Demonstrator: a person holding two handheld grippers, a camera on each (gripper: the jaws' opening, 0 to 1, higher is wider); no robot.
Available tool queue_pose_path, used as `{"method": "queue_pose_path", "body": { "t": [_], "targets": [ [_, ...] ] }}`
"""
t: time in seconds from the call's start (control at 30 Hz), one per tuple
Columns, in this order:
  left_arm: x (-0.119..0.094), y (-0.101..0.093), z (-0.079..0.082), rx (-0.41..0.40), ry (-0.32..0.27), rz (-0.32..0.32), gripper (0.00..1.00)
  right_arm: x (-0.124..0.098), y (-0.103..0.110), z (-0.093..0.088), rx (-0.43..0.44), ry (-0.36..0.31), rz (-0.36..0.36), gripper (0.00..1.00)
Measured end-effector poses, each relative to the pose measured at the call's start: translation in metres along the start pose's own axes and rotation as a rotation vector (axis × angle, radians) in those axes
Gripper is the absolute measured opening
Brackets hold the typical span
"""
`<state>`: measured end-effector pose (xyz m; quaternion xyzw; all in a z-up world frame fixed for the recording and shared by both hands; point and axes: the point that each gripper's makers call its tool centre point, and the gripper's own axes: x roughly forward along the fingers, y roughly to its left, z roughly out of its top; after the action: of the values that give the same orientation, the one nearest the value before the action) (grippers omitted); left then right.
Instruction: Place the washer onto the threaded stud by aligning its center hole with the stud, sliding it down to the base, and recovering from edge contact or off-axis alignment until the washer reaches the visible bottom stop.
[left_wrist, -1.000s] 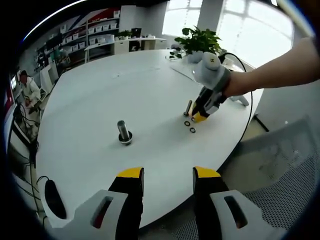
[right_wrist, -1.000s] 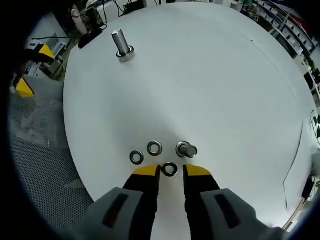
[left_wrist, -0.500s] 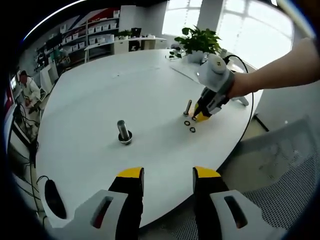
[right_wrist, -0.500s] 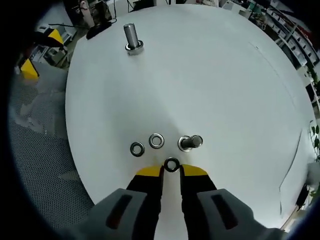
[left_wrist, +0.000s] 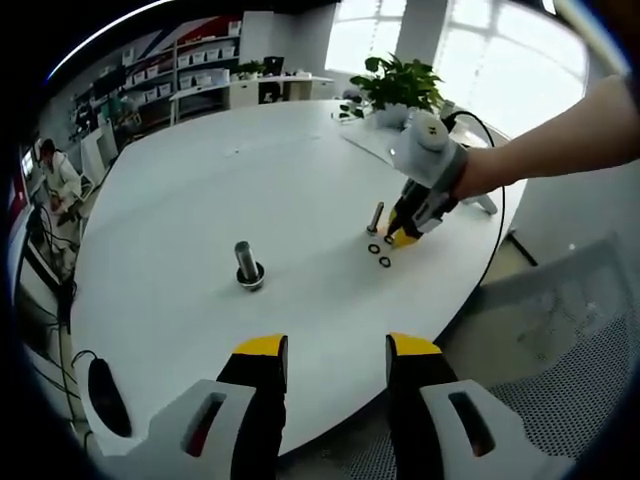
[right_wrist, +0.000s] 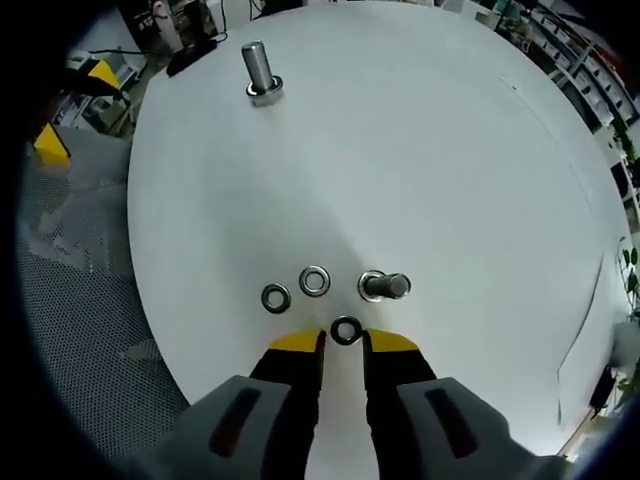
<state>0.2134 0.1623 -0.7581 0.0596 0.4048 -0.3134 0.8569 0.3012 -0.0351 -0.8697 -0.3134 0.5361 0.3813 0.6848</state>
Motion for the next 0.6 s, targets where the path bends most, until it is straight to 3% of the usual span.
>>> {"method": "queue_pose_path", "body": {
  "t": [0.27,0.3,0.4,0.6],
  "targets": [
    [0.0006,0.0008,0.0003,0.003,0.001,0.004,0.38,0.0001,0.0016,0.0022,0.035,0.019,-0.019,0.16],
    [0.0004,0.001,0.0004,0.002,0.0,0.005,0.37,-0.0009,0.0016,0.0017,-0.036,0.037,-0.039,0.15],
    [0.0005,0.0017,-0.0005,0.003,0.003,0.007,0.37,-0.0002,0.0062,0.003,-0.071,0.056,-0.048,0.15],
    [0.0006,0.0027,-0.0004,0.002,0.003,0.009,0.37,-0.0013,0.0032,0.0022,-0.012,0.049,-0.035,0.15]
  ]
}}
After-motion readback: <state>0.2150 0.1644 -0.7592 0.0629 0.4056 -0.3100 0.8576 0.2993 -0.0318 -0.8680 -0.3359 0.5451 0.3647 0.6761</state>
